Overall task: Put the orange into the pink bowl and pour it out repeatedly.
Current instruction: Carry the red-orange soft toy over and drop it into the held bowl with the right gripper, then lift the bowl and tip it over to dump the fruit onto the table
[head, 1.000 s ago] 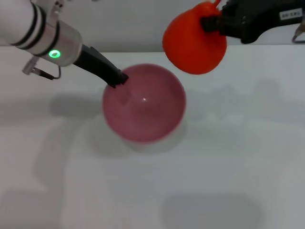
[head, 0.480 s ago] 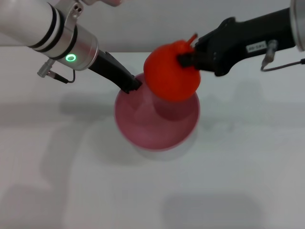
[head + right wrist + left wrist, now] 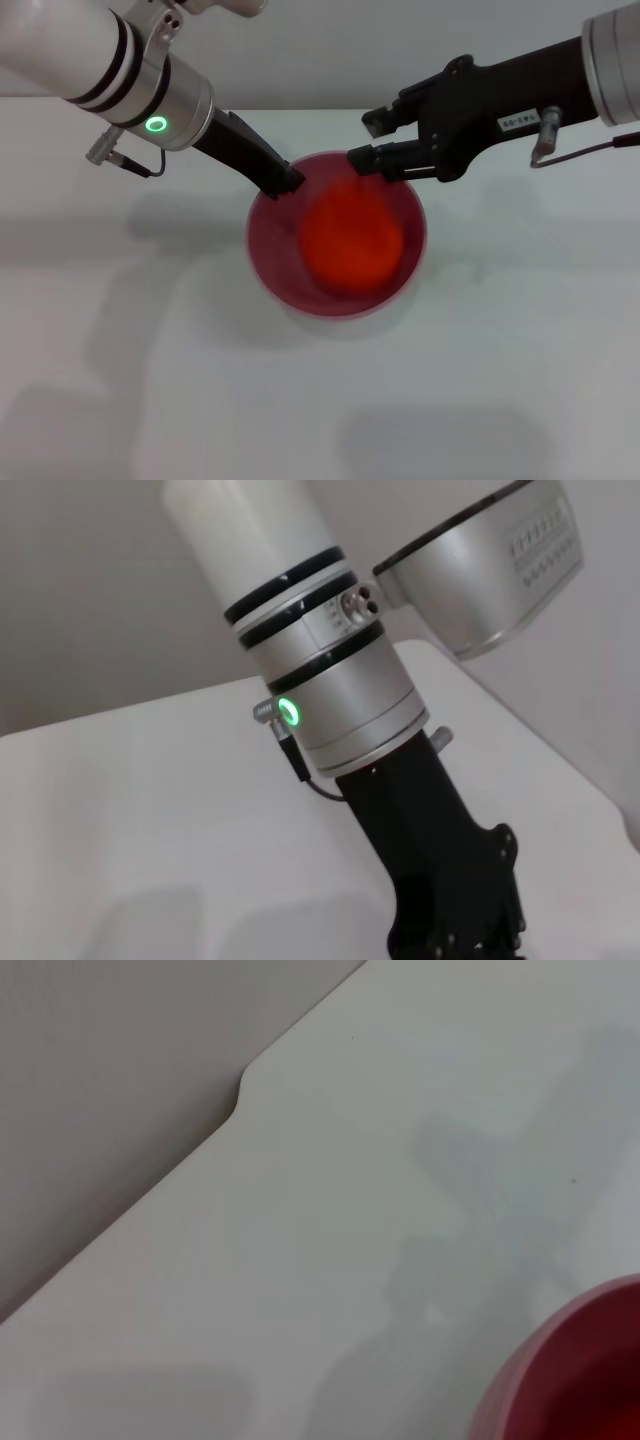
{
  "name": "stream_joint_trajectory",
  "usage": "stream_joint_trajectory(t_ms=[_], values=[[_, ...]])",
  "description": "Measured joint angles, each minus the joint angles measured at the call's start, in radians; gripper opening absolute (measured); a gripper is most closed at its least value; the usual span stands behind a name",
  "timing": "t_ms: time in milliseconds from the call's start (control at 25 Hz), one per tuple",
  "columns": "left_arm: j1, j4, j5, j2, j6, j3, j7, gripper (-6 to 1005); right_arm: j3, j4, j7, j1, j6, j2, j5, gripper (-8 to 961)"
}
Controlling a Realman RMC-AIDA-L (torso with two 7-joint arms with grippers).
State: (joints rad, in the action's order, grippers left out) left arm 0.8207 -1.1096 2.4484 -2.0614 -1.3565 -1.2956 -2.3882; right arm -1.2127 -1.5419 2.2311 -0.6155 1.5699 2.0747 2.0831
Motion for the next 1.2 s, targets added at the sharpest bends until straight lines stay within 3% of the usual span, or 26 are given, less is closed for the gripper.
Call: stream_joint_trajectory(t_ms=[160, 360, 560, 680, 840, 880, 1000, 1200], values=[[0.0, 0.002, -0.003, 0.0, 0.002, -0.001, 0.008, 43, 0.015, -0.011, -0.027, 0.021, -0.02, 0.003, -0.016, 274], [0.0, 0.002, -0.004, 0.0, 0.004, -0.001, 0.011, 43, 0.06, -0.016, -0.085, 0.053, -0.029, 0.003, -0.104, 423], [-0.009, 0.002, -0.012, 0.0, 0.076, -0.009, 0.02, 43, 0.127, 0.014, -0.314, 0.169, -0.064, 0.004, -0.334, 454], [-0.025, 0.0, -0.053, 0.0, 0.144, -0.049, 0.056, 43, 0.159, 0.098, -0.512, 0.258, -0.068, 0.003, -0.513, 454], [-0.077, -0.032, -0.135, 0.0, 0.3, -0.167, 0.13, 43, 0.203, 0.259, -0.779, 0.36, -0.064, 0.0, -0.805, 454], [-0.089, -0.04, -0.148, 0.0, 0.341, -0.192, 0.141, 43, 0.219, 0.343, -0.896, 0.401, -0.057, 0.0, -0.956, 454], [-0.134, -0.077, -0.185, -0.001, 0.514, -0.292, 0.169, 43, 0.225, 0.425, -1.006, 0.43, -0.04, 0.001, -1.083, 454], [-0.215, -0.114, -0.239, -0.003, 0.958, -0.54, 0.22, 43, 0.238, 0.566, -1.162, 0.457, 0.015, 0.001, -1.262, 453]])
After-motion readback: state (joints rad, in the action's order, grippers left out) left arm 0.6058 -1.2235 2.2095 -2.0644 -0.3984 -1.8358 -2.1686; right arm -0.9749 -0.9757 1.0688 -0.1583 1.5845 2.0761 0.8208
